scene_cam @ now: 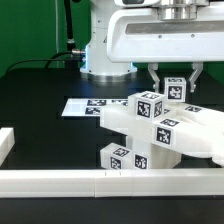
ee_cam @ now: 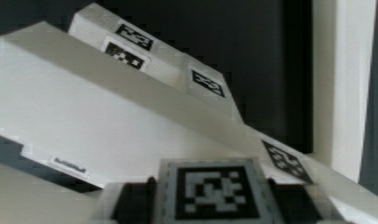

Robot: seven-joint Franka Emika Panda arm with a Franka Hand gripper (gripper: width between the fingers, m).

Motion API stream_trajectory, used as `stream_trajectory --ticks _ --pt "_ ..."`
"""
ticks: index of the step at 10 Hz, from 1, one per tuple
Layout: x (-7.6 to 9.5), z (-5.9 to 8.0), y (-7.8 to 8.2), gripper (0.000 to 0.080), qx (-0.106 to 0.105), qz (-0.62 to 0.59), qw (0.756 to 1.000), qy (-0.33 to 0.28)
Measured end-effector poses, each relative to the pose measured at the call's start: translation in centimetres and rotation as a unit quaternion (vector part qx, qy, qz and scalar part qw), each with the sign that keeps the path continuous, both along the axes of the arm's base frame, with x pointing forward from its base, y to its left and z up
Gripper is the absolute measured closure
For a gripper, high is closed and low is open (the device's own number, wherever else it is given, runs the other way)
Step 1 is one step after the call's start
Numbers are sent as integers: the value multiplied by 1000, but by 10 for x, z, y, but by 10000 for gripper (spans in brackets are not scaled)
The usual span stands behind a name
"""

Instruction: Assemble chair

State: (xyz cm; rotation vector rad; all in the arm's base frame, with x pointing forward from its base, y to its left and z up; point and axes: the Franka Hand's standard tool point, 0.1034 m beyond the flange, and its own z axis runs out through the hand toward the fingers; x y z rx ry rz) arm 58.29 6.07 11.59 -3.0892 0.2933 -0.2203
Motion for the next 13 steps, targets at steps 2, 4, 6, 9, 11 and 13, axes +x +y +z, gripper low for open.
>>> stream_trajectory --ticks 2,4,6,9,11,13 --pt "0 0 0 517 0 0 1000 0" --pt "0 0 0 517 0 0 1000 0" --pt "0 0 0 517 2 -11 1000 0" --pt "0 0 0 517 34 -127 991 0" --pt "0 -1 1 517 55 -228 972 -4" --pt "1 -1 1 517 75 -320 944 -1"
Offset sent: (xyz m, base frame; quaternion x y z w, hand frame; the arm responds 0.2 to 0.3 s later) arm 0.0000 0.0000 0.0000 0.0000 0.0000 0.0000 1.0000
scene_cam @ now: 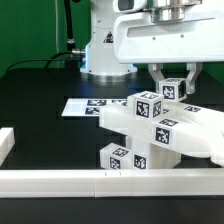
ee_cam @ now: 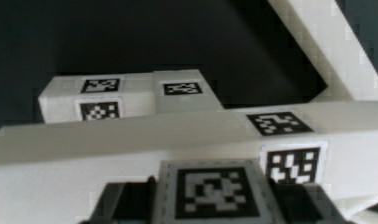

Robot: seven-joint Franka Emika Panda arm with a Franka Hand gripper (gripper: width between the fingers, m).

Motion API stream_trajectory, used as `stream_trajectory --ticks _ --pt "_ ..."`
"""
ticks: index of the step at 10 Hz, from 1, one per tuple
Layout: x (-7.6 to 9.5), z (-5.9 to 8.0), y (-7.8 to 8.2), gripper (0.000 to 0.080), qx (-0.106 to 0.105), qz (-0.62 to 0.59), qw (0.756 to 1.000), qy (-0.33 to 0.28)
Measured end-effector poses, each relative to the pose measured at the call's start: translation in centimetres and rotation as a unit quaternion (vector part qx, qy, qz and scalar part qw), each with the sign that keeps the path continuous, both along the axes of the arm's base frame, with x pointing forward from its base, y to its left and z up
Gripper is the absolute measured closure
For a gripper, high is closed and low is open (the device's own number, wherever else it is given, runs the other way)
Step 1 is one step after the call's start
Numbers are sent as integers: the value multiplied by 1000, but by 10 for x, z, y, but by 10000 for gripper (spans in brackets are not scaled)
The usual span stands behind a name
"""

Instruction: Assemble chair

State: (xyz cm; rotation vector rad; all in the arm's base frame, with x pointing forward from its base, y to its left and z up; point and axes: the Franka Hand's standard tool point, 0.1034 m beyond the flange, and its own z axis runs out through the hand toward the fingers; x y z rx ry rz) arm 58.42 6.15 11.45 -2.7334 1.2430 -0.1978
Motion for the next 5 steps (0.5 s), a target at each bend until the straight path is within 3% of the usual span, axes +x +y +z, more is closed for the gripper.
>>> stream_trajectory --ticks 2,3,4,5 --pt "2 0 0 517 32 -126 992 6" --pt "2 0 1 517 35 -141 989 7" --pt "1 0 1 442 36 -146 989 7" --pt "1 0 1 442 32 -123 992 6"
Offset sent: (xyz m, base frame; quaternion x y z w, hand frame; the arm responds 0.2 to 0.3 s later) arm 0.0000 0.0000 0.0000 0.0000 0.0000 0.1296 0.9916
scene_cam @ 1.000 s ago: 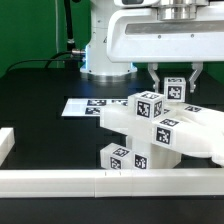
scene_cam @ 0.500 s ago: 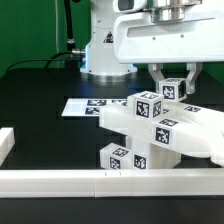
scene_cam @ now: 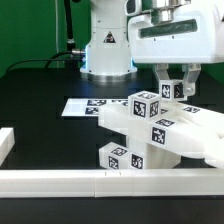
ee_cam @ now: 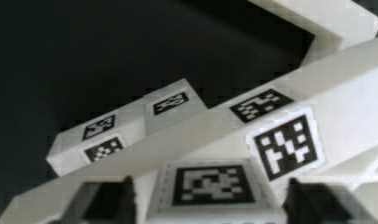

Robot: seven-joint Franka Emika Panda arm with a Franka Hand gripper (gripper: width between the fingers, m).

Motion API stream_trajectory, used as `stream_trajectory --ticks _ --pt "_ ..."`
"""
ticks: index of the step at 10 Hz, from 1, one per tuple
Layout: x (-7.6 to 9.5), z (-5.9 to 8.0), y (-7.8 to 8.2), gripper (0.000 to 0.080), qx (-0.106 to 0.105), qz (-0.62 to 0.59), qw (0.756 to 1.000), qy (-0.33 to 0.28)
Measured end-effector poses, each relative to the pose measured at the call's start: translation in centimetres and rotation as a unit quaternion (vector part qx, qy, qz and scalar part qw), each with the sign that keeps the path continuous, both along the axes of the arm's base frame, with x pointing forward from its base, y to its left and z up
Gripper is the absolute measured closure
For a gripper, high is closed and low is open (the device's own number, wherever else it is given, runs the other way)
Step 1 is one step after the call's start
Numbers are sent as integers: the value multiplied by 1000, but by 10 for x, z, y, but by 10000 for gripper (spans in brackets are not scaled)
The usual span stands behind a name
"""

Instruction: Assemble chair

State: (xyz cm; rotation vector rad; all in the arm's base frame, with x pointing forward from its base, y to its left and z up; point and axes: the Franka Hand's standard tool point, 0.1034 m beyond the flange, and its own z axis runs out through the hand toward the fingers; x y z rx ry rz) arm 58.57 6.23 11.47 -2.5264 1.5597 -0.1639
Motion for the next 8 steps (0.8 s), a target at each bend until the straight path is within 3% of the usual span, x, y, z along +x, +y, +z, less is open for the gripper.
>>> stream_trajectory --ticks 1,2,6,8 --pt "0 0 0 244 -1 8 1000 -1" --pt "0 0 0 179 -2 12 1000 -1" --pt "0 0 -1 151 -32 167 985 -13" --pt "-2 -1 -1 150 -58 287 956 -16"
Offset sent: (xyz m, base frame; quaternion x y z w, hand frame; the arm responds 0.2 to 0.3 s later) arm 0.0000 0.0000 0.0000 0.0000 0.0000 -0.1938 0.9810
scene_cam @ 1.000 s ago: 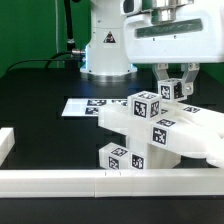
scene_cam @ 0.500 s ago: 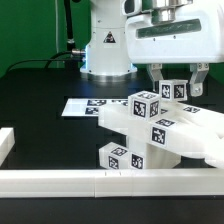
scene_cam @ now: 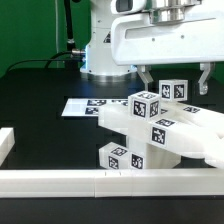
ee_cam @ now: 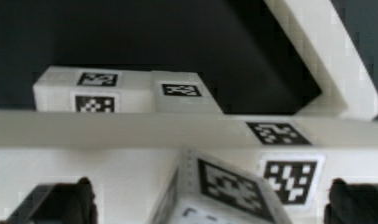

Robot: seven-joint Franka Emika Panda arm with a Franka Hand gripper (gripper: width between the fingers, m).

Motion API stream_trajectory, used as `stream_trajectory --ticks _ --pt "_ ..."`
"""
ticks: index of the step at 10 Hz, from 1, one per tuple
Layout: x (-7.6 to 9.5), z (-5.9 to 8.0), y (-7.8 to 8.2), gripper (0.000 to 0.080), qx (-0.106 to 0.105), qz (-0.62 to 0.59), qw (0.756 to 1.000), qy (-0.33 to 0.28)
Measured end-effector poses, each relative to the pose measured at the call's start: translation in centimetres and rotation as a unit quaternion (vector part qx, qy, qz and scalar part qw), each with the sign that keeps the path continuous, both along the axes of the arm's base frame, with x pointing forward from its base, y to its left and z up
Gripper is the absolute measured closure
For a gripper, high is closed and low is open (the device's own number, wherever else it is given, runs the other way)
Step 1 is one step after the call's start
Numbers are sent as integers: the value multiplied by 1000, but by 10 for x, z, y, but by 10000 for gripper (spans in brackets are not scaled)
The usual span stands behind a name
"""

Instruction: Assemble chair

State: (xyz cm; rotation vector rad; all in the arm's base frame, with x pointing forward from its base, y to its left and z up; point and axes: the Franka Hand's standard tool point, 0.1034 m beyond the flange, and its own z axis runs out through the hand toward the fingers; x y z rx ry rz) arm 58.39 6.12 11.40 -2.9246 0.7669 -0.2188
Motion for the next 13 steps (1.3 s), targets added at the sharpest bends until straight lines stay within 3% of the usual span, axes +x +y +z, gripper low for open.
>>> stream_trajectory --ticks 2,5,7,8,9,11,13 --pt "0 0 -1 150 -38 140 989 -1" --pt "1 2 -2 150 -75 276 958 0" --pt "1 1 -4 150 -88 344 935 -2" --pt "0 1 -6 260 -91 360 929 -2" --pt "0 0 -6 260 -90 355 931 -2" --pt "0 0 -6 531 -90 354 931 -2" --pt "0 0 -6 531 -88 339 937 -1"
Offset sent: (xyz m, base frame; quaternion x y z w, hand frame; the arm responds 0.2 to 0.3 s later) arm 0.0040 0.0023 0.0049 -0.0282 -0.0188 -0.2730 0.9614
